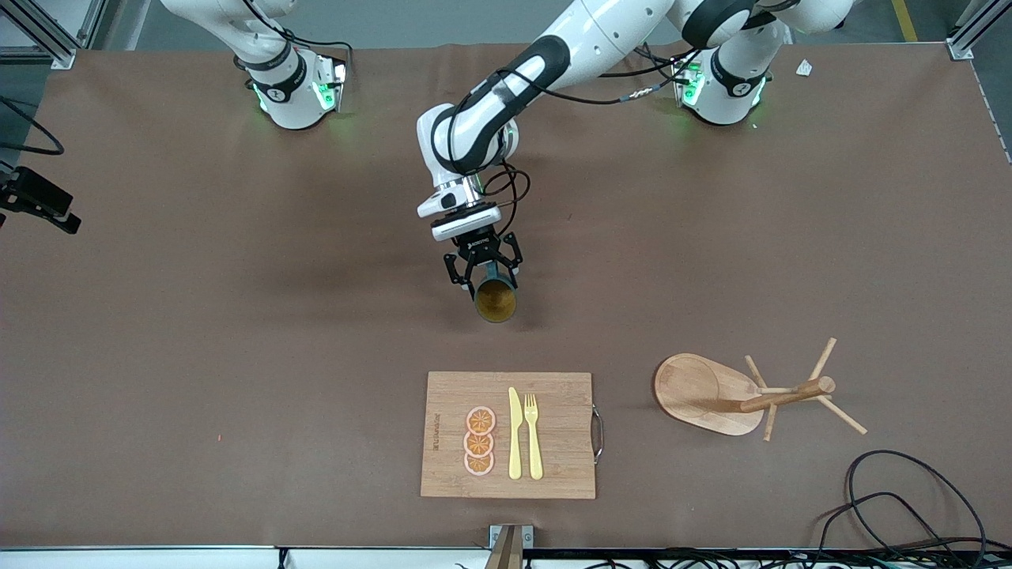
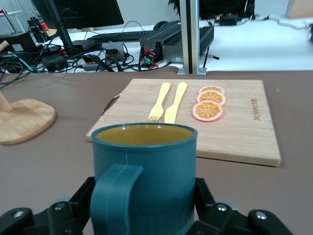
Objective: Transfer cup from left to right arm and place
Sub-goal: 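Carry the mug to mid-table and lower it with the left gripper, then open the left gripper and raise it while the right gripper approaches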
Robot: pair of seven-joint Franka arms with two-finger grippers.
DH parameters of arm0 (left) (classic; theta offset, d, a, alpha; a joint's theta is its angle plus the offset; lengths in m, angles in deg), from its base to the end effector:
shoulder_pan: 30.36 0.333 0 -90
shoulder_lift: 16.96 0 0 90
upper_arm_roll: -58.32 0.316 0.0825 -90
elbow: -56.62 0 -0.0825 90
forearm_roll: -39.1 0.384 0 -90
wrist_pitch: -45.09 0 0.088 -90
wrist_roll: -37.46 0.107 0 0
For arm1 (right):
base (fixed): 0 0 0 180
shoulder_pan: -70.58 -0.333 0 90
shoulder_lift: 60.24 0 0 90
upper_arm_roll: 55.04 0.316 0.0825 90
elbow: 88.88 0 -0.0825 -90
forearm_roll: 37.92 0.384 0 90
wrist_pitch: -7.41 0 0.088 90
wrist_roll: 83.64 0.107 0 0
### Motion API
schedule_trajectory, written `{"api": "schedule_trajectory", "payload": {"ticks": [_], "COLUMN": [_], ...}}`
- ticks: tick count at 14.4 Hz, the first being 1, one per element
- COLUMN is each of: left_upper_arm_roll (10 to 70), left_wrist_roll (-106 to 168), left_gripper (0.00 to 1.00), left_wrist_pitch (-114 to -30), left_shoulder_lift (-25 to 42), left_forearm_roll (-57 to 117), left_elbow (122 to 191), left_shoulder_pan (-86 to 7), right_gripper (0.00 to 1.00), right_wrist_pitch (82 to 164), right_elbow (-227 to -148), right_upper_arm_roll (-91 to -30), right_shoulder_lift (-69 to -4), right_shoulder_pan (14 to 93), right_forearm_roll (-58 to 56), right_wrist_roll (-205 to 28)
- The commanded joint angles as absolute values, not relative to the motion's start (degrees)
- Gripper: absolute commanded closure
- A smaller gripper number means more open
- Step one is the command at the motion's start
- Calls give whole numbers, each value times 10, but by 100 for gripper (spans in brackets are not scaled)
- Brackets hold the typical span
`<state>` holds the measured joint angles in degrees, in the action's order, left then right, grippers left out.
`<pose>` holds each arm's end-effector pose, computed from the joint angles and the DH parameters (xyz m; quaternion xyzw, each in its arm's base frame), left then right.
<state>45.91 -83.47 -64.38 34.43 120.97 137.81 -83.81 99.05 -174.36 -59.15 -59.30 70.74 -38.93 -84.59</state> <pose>0.3855 -0.6089 0.1774 -0.8537 -0.0911 -0.5011 0.1087 0.5615 -0.0434 0.6554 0.9985 -0.0291 0.0451 0.0115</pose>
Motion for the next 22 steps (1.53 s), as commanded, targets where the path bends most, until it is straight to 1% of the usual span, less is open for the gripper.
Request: {"api": "schedule_trajectory", "payload": {"ticks": [1,3,6,7,9,10,12,14,17,19,22], "left_upper_arm_roll": [465,465,465,465,465,465,465,464,462,456,454], "left_wrist_roll": [-910,-944,-977,-982,-1003,-1011,-1015,-1013,-1011,-1007,-995], "left_gripper": [44,44,44,43,33,19,8,1,0,0,0], "left_wrist_pitch": [-629,-628,-601,-601,-600,-600,-600,-593,-586,-578,-563], "left_shoulder_lift": [373,389,415,419,421,422,427,432,428,417,382], "left_forearm_roll": [1258,1290,1341,1349,1350,1348,1345,1339,1308,1253,1159], "left_elbow": [1366,1366,1367,1367,1368,1369,1370,1370,1375,1372,1371], "left_shoulder_pan": [-861,-865,-867,-870,-875,-880,-889,-900,-918,-928,-944], "right_gripper": [0,0,0,0,0,0,0,0,0,0,0], "right_wrist_pitch": [998,998,996,997,996,996,996,996,996,998,999], "right_elbow": [-1766,-1766,-1766,-1766,-1766,-1766,-1766,-1766,-1766,-1766,-1766], "right_upper_arm_roll": [-591,-591,-591,-591,-591,-591,-591,-591,-592,-592,-592], "right_shoulder_lift": [-613,-613,-613,-613,-613,-613,-613,-613,-613,-613,-613], "right_shoulder_pan": [708,709,709,710,710,710,710,710,710,710,709], "right_forearm_roll": [-392,-392,-392,-392,-392,-392,-392,-392,-392,-392,-394], "right_wrist_roll": [-843,-843,-843,-843,-843,-843,-843,-843,-843,-843,-845]}}
